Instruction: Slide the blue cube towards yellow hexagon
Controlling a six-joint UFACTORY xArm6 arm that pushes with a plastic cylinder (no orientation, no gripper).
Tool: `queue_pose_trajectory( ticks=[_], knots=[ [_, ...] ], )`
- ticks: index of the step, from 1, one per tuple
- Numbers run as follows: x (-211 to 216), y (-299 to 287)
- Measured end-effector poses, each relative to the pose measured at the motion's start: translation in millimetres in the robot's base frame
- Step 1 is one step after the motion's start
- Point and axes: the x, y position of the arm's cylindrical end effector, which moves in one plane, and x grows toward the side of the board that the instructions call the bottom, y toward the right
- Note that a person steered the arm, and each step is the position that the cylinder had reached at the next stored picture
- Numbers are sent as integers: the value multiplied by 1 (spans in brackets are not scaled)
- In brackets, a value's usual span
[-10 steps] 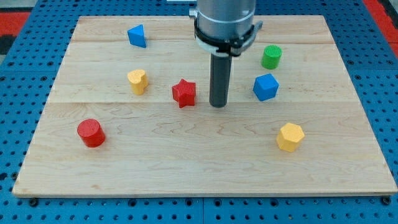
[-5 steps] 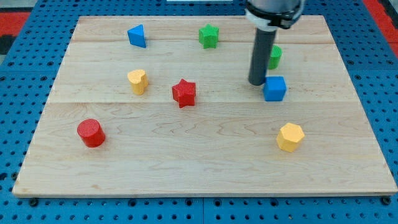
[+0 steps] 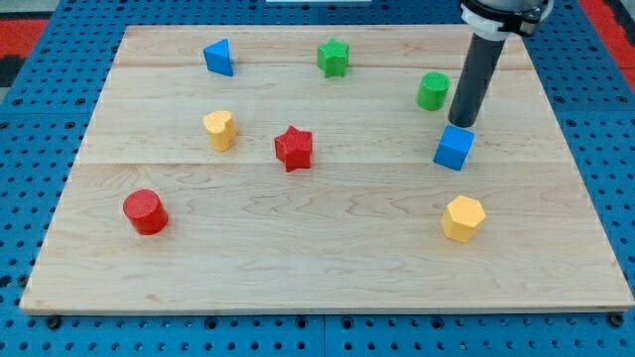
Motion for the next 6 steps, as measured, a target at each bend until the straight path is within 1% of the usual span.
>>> queue_pose_trajectory(
  ticks=[2,3,4,5,6],
  knots=[
    [53,-3],
    [42,-15],
    [11,-55],
    [-10,-110],
    [-52,-127]
  ],
)
